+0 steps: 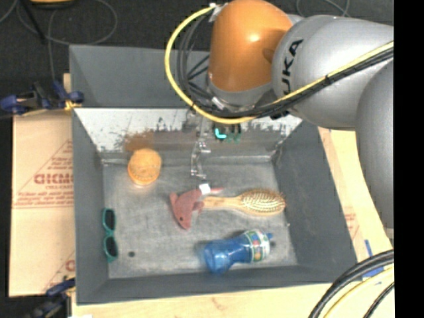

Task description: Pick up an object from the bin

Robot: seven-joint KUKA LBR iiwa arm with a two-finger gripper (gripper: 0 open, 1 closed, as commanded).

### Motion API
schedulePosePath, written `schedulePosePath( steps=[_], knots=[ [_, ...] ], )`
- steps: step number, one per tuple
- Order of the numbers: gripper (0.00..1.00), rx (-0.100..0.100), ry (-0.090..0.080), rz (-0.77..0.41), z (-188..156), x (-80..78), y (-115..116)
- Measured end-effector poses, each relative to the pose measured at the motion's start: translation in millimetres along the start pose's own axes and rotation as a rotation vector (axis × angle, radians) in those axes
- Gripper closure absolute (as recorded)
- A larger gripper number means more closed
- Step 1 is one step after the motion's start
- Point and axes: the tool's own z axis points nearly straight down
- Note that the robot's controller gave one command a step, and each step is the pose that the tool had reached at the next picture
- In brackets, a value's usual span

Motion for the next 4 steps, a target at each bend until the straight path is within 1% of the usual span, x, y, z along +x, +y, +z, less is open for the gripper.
schedulePosePath(
  steps=[1, 2, 3, 4],
  knots=[
    [0.0, -0.002, -0.008, 0.001, -5, -1.5, 0],
    [0.0, 0.003, -0.01, -0.152, 52, 11.7, -16],
    [0.0, 0.003, -0.006, -0.415, 69, 30.7, -28],
    [0.0, 0.004, -0.006, -0.566, 92, 37.6, -13]
  ],
)
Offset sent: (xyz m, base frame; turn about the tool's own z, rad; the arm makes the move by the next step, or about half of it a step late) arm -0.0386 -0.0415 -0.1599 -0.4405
